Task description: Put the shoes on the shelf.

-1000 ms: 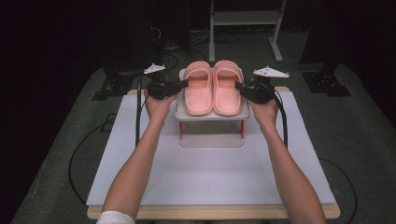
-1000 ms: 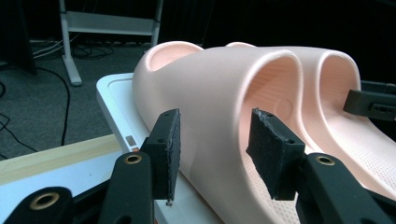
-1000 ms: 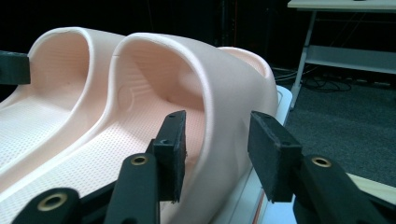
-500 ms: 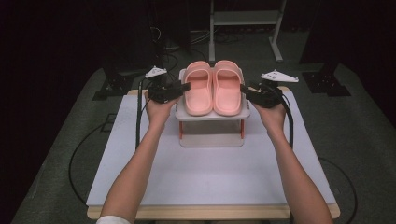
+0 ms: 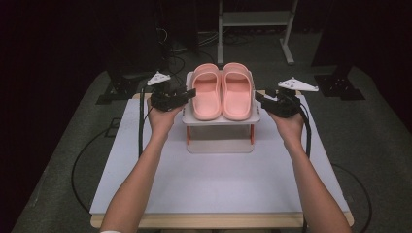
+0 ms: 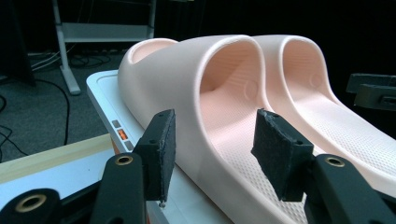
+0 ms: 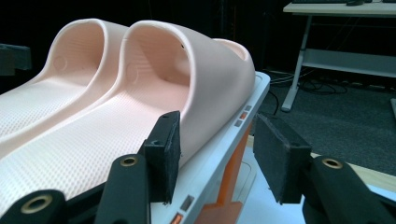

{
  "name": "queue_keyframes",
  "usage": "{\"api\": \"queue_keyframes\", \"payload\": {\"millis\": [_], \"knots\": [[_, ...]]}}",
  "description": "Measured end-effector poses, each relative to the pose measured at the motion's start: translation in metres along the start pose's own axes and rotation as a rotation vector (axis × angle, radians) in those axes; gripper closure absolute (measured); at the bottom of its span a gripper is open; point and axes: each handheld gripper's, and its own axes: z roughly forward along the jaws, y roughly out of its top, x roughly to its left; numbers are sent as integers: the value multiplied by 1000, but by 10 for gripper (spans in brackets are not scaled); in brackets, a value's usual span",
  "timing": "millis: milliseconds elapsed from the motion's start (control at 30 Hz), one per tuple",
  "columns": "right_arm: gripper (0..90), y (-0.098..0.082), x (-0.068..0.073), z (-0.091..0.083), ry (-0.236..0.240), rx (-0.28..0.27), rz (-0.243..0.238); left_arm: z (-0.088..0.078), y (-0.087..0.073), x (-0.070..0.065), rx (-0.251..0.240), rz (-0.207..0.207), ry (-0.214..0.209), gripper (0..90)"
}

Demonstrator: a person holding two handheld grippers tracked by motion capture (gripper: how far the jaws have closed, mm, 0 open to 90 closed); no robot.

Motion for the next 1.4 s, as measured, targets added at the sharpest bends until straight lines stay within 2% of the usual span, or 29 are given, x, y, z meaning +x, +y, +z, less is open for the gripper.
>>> {"api": "queue_keyframes", "payload": {"millis": [533, 967, 1167, 1267, 1400], "knots": [[454, -12, 1, -19, 13, -15, -1, -13, -8, -6, -13, 20, -20, 454], [389, -19, 3, -34, 20, -20, -6, -25, -20, -13, -11, 45, -31, 382], [372, -27, 3, -41, 34, -26, 9, -31, -26, -16, -34, 39, -42, 372], [360, -31, 3, -44, 41, -27, 9, -34, -28, -17, -27, 51, -44, 362], [339, -36, 4, -47, 40, -23, 9, -38, -31, -19, -50, 49, -47, 352]]}}
